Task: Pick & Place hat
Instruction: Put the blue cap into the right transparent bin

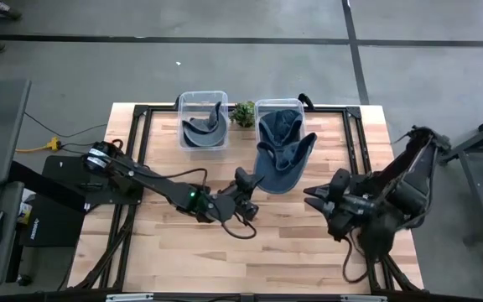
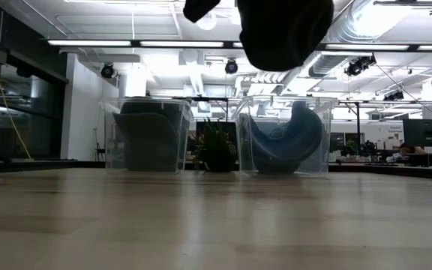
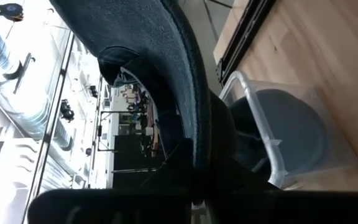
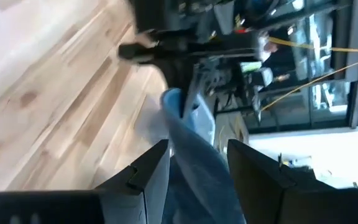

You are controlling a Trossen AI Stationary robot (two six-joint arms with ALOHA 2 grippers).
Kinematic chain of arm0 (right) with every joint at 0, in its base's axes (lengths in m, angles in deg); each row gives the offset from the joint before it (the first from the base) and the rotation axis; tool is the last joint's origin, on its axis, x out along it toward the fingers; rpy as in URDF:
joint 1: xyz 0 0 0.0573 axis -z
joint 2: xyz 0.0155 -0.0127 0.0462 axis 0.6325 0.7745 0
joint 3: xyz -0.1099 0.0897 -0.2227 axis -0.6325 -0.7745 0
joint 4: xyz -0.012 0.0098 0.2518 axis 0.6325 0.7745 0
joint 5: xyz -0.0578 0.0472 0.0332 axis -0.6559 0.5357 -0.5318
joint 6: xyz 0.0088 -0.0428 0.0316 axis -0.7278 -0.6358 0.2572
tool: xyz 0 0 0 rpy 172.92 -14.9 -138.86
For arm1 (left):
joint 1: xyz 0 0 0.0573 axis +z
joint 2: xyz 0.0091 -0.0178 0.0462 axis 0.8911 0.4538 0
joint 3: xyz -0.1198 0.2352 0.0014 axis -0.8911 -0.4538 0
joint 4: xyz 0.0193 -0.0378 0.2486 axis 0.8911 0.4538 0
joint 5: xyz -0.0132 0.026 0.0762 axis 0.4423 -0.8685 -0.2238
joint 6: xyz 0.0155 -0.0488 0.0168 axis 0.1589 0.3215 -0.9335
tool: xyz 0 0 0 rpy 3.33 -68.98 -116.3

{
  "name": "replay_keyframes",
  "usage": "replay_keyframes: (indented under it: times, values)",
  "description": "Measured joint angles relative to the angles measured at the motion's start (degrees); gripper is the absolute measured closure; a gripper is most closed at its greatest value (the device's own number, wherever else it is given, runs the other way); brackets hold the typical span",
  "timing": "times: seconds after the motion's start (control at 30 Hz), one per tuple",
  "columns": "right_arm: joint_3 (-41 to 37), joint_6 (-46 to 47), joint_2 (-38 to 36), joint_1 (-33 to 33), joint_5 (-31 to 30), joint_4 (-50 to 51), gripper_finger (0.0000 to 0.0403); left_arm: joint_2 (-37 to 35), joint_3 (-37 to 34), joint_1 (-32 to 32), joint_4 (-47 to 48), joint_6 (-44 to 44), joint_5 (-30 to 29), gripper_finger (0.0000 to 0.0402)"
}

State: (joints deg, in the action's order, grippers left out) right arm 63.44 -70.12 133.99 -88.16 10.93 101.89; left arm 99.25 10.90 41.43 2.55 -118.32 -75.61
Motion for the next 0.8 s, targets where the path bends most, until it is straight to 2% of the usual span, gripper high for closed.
replay_keyframes:
  times: [0.2, 0.33, 0.5, 0.8]
  values:
    - [13.0, 12.3, 9.8, -0.6, 2.3, 19.7, 0.0246, 0.0, 2.7, 0.4, 5.1, 0.0, -1.1, 0.0396]
    - [19.4, 17.1, 15.5, -0.6, 4.9, 29.7, 0.0246, 0.0, 4.6, 0.4, 9.4, 0.0, -1.9, 0.0396]
    - [22.4, 12.4, 19.1, -0.5, 6.4, 29.3, 0.0246, 0.0, 5.7, 0.7, 13.1, 0.0, -2.2, 0.0396]
    - [20.6, 10.3, 21.3, 4.6, 1.4, 30.3, 0.0246, 0.1, 5.7, 1.4, 14.4, -0.4, -2.4, 0.0396]
